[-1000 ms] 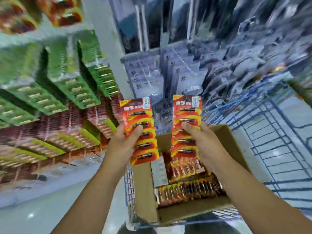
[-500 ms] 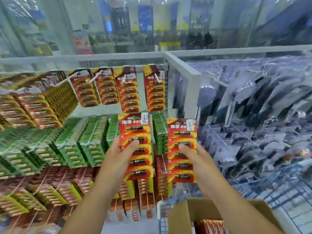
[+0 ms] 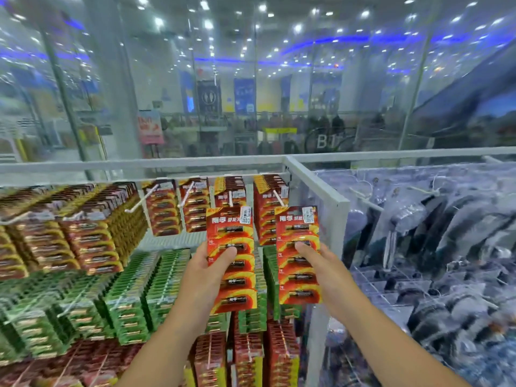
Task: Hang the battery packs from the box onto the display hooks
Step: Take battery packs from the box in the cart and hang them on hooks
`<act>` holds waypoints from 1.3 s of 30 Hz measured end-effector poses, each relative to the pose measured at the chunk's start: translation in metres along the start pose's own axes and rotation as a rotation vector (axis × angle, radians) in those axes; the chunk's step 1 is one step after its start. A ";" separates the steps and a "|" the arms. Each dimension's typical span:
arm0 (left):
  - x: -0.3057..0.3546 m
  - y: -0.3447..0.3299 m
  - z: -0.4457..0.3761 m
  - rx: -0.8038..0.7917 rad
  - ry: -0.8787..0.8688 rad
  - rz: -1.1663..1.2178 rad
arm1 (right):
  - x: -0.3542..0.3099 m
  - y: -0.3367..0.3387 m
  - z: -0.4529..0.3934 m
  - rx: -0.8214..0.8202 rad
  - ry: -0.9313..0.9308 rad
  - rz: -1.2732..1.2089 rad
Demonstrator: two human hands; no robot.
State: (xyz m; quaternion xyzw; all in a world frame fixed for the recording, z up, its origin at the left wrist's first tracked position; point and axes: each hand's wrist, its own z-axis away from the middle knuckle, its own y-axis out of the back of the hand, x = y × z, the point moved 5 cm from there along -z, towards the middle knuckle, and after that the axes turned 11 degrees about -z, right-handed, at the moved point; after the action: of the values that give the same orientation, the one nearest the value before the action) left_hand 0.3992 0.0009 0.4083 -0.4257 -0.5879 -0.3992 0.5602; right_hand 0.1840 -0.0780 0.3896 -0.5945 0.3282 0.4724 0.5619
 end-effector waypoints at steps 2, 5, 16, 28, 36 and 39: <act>0.001 0.000 -0.008 0.011 0.002 0.001 | -0.003 -0.004 -0.009 -0.024 0.005 0.003; -0.001 0.000 -0.017 0.024 0.019 0.002 | -0.003 -0.009 -0.020 -0.039 0.009 -0.008; -0.008 -0.006 -0.050 0.026 0.017 -0.029 | 0.010 -0.018 -0.052 -0.020 -0.011 -0.077; -0.022 -0.003 -0.093 0.071 0.073 -0.068 | 0.013 -0.027 -0.088 0.060 -0.018 -0.063; -0.032 0.001 -0.145 0.243 0.002 -0.221 | 0.013 -0.029 -0.136 0.184 0.058 -0.055; -0.036 0.003 -0.161 0.260 0.020 -0.264 | 0.014 -0.030 -0.149 0.194 0.080 -0.039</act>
State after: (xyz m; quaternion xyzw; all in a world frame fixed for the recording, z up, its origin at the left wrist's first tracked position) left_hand 0.4540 -0.1518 0.3814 -0.2647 -0.6796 -0.3942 0.5591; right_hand 0.2449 -0.2174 0.3756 -0.5621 0.3830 0.4031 0.6123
